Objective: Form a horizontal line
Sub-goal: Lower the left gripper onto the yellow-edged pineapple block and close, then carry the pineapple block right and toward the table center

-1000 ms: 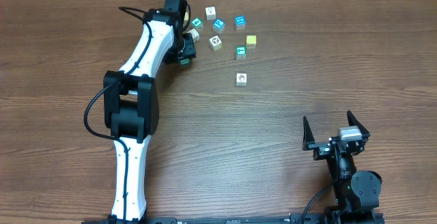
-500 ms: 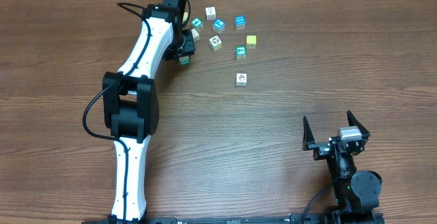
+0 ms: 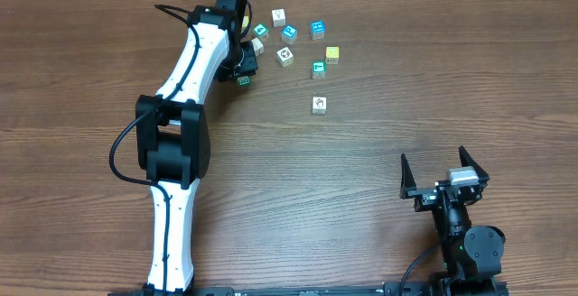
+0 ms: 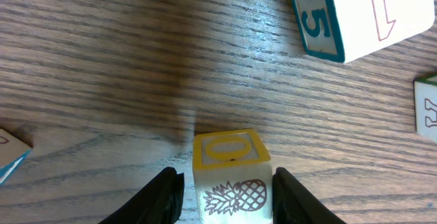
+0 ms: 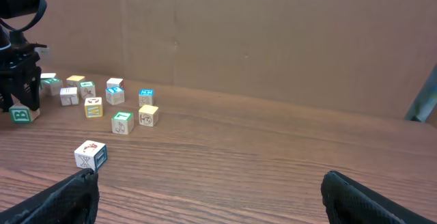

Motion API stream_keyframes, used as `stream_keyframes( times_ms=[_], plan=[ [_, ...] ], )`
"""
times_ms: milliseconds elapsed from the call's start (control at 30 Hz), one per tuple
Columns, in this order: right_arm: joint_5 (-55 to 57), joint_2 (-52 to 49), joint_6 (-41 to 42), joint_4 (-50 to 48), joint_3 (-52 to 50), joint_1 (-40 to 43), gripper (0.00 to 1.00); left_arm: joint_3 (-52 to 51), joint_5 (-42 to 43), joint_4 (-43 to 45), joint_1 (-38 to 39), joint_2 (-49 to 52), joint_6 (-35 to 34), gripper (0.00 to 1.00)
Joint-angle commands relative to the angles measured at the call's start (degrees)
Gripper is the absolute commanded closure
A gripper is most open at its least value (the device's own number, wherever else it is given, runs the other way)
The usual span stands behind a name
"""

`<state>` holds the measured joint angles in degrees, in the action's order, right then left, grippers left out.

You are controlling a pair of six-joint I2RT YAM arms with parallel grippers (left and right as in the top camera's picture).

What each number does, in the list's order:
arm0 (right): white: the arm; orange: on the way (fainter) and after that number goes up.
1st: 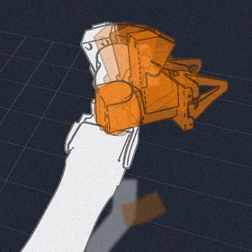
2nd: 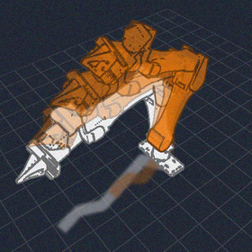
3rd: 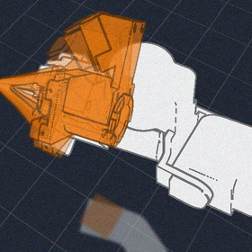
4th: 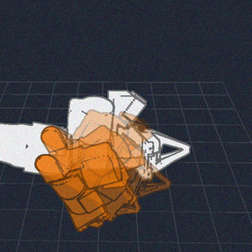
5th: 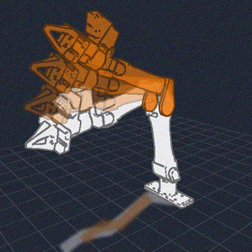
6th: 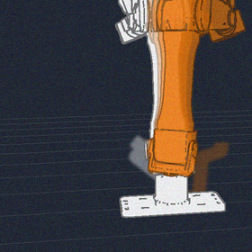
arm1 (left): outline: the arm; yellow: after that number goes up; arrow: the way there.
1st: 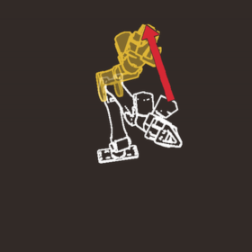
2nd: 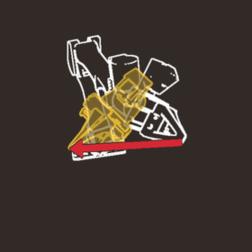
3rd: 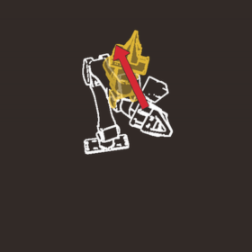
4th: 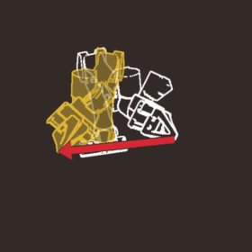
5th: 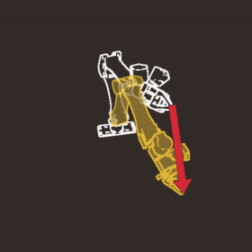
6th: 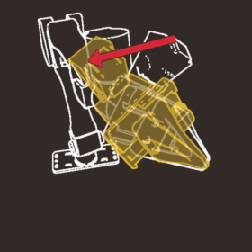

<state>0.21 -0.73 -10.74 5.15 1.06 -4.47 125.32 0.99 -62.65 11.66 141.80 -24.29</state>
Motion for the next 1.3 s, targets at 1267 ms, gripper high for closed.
stream_keyframes(
  times_ms=[1267],
  plan=[
    [-0.3,0.5,-0.2,-0.3,-0.6,0.4,0.0,-0.4,-1.8,-3.5,1.2,-1.9,1.4,0.67]
  ],
)
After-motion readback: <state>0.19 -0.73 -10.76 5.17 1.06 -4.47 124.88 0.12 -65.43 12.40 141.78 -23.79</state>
